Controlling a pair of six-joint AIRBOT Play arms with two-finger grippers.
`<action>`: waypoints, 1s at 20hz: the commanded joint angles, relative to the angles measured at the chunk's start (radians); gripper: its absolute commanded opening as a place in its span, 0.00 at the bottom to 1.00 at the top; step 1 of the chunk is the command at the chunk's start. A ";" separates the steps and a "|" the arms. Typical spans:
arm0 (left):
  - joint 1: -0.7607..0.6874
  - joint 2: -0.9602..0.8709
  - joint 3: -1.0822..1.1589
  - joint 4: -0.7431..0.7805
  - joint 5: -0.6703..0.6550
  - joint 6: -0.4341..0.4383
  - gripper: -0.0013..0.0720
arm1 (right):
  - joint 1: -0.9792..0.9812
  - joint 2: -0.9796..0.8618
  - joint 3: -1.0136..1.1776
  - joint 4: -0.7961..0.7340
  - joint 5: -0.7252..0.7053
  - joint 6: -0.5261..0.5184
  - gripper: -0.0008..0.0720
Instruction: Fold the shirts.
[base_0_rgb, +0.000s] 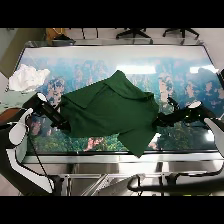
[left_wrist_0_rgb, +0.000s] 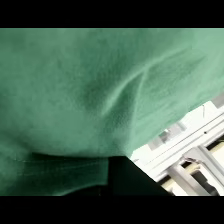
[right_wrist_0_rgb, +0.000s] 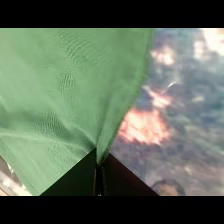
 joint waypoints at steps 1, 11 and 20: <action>-0.003 0.070 0.052 -0.065 0.047 0.011 0.03 | 0.015 0.008 0.032 0.087 0.051 -0.065 0.04; -0.002 0.629 0.696 -0.706 0.329 -0.031 0.03 | -0.204 0.523 0.673 0.654 -0.043 -0.324 0.04; 0.388 0.938 0.552 -0.688 0.299 -0.133 0.03 | -0.309 0.606 0.916 0.478 -0.069 -0.226 0.04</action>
